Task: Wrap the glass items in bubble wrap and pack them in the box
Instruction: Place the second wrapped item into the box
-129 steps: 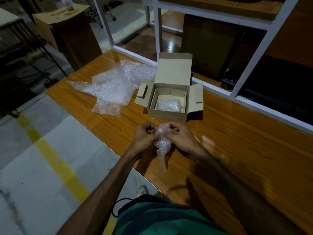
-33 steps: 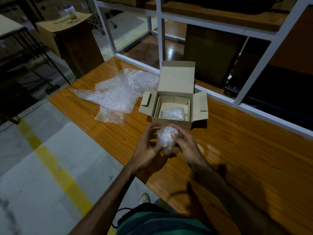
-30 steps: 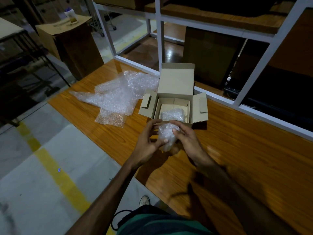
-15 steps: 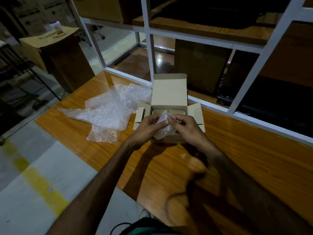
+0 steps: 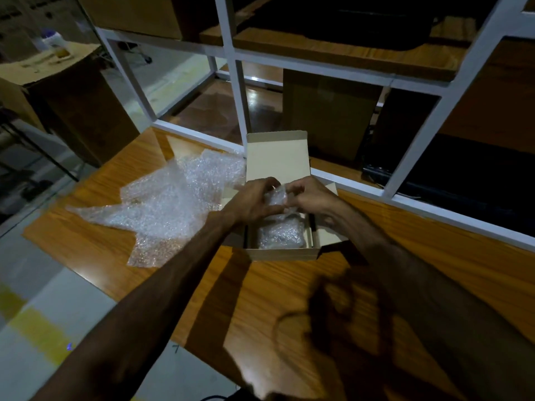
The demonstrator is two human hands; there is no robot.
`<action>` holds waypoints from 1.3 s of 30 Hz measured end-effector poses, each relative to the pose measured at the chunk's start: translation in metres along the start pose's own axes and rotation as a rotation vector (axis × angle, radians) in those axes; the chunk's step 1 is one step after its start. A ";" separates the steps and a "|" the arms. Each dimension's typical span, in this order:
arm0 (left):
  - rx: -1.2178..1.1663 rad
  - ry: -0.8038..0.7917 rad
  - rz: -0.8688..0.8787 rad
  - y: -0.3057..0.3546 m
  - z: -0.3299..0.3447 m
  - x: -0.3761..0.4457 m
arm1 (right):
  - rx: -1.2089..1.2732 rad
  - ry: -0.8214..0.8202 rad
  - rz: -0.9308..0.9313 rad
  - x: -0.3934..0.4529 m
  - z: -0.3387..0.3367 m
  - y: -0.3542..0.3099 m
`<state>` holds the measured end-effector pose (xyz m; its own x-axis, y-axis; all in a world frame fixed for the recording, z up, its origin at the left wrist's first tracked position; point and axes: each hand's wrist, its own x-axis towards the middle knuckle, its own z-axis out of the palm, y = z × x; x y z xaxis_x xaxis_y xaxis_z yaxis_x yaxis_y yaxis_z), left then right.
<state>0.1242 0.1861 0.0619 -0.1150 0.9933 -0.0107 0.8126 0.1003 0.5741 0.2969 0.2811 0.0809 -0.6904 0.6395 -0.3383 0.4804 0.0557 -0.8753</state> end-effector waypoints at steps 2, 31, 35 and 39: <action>0.080 0.021 0.014 -0.004 0.007 0.002 | -0.064 0.021 0.003 0.007 0.005 0.004; 0.202 0.046 -0.080 -0.002 0.041 -0.005 | -0.736 0.469 0.056 0.014 0.048 0.039; 0.192 0.050 -0.182 -0.010 0.038 -0.007 | -0.744 0.559 0.005 0.008 0.051 0.042; 0.206 0.097 -0.151 -0.004 0.032 -0.018 | -0.718 0.595 -0.037 -0.012 0.050 0.037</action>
<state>0.1412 0.1697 0.0334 -0.2896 0.9572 0.0004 0.8803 0.2662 0.3927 0.2958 0.2371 0.0348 -0.4169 0.9043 0.0919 0.8198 0.4177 -0.3917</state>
